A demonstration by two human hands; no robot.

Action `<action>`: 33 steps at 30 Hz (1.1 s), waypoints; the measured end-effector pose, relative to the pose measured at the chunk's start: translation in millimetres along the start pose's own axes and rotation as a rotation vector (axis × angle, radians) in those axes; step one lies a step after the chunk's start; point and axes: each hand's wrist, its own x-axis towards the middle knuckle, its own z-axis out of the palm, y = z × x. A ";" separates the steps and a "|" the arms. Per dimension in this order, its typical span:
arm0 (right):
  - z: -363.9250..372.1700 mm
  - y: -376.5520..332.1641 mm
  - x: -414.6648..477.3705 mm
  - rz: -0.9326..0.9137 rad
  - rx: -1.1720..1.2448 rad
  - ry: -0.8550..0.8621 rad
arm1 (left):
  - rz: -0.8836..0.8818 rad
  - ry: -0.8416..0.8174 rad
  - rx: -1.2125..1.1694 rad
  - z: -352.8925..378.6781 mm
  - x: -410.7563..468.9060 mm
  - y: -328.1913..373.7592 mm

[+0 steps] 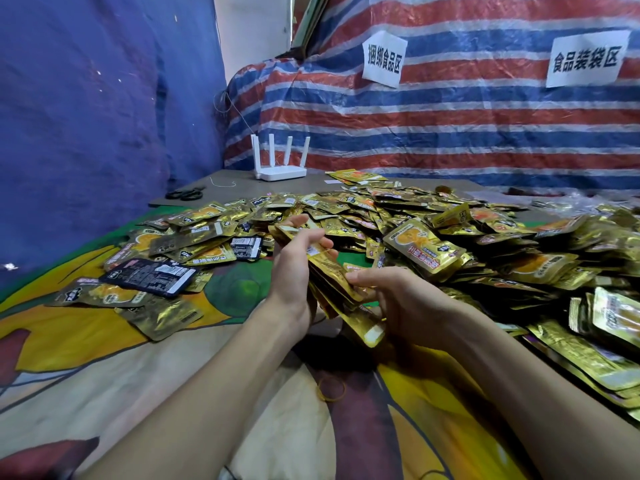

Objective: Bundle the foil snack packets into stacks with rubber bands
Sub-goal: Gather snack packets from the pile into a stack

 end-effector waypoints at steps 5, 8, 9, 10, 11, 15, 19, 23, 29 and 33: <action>2.6 1.7 1.0 0.018 0.131 0.027 | 0.036 -0.047 0.004 0.9 -2.8 0.1; 8.2 5.2 6.1 0.038 0.260 0.114 | 0.085 -0.057 -0.029 0.8 -1.7 -1.4; 11.3 6.5 8.1 0.041 0.311 0.133 | 0.112 -0.046 -0.020 1.2 -1.7 -2.1; 14.1 7.7 9.8 0.042 0.348 0.140 | 0.141 -0.030 -0.005 1.4 -1.9 -3.1; 16.3 8.2 11.1 0.044 0.371 0.139 | 0.171 -0.013 0.013 1.8 -2.1 -4.3; 18.1 8.1 12.3 0.051 0.438 0.106 | 0.223 -0.007 0.079 4.1 -5.1 -10.2; 19.9 10.2 13.3 0.017 0.513 0.165 | 0.119 -0.082 0.011 12.0 -11.6 -13.8; 15.4 8.4 13.1 -0.054 0.577 0.267 | 0.183 -0.136 0.034 13.6 -10.4 -14.4; 13.2 5.5 9.3 -0.101 0.456 0.328 | 0.251 -0.111 0.060 15.0 -6.2 -20.7; 10.8 -4.1 -1.1 -0.062 0.180 0.276 | 0.215 0.072 0.082 4.5 2.4 -14.8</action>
